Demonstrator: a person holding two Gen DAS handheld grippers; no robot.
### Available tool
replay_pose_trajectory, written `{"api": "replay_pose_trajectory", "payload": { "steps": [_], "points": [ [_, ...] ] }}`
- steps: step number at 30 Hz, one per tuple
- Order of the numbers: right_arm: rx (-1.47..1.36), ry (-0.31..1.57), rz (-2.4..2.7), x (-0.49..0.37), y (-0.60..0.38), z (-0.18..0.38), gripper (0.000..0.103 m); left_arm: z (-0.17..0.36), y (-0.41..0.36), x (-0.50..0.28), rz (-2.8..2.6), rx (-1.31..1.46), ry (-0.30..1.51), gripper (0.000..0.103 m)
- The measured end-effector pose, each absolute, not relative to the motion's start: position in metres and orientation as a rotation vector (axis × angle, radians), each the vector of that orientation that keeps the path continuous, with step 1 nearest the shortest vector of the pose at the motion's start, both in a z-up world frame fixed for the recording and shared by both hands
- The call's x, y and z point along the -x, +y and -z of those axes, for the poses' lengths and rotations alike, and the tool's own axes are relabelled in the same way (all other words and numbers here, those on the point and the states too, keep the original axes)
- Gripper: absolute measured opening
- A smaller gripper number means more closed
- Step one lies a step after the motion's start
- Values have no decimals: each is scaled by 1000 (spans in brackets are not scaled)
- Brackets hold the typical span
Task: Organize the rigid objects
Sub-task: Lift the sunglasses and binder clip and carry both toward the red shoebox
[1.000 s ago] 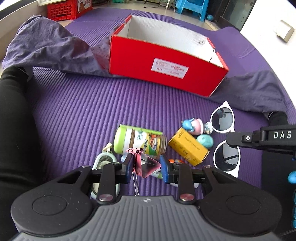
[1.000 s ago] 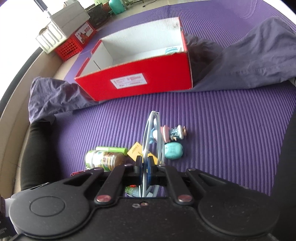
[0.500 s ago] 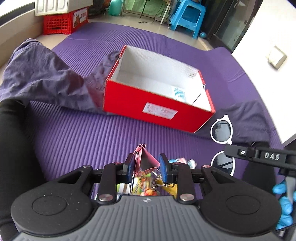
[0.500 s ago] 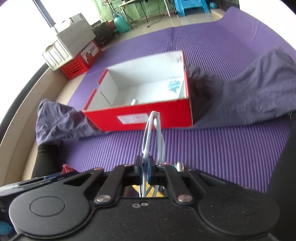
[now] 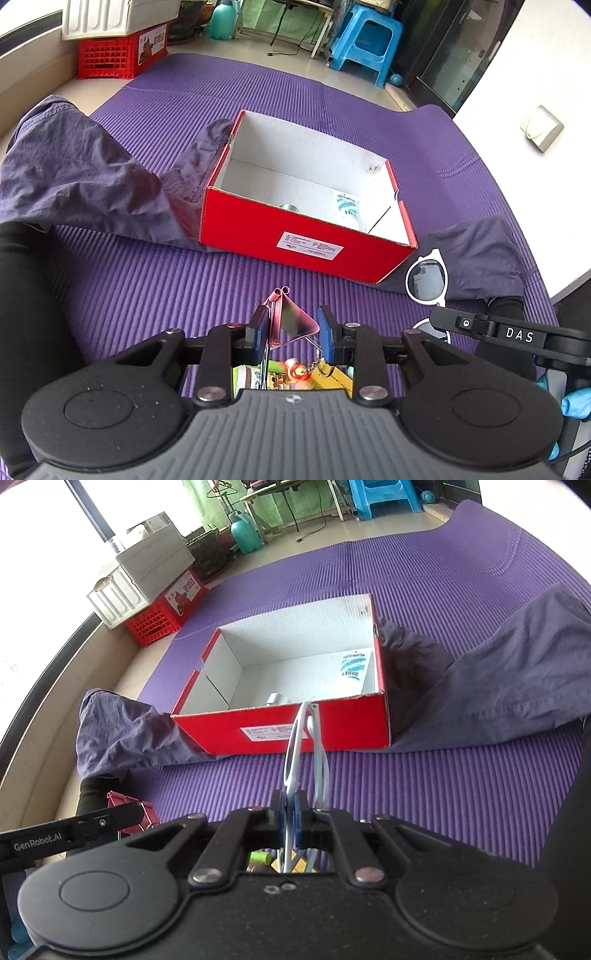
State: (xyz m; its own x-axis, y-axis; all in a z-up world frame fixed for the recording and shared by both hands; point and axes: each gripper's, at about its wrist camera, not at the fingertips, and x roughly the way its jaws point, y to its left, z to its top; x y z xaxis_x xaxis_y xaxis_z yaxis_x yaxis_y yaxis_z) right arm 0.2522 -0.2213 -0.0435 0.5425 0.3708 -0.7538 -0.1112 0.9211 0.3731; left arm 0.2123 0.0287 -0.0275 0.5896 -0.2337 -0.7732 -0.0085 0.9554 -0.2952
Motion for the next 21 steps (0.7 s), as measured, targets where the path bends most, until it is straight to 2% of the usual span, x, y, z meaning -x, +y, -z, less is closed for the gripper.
{"api": "replay_pose_trajectory", "payload": {
  "steps": [6, 11, 16, 21],
  "points": [
    [-300, 964, -289, -251, -223, 46, 5, 41, 19, -213, 110, 164, 941, 28],
    [-306, 970, -291, -250, -222, 50, 5, 77, 17, -224, 24, 35, 990, 27],
    [-309, 981, -291, -249, -223, 55, 5, 105, 25, -232, -13, 25, 1031, 24],
    [-314, 988, -287, -251, -225, 58, 5, 109, 25, -236, -4, 41, 1044, 23]
  ]
}}
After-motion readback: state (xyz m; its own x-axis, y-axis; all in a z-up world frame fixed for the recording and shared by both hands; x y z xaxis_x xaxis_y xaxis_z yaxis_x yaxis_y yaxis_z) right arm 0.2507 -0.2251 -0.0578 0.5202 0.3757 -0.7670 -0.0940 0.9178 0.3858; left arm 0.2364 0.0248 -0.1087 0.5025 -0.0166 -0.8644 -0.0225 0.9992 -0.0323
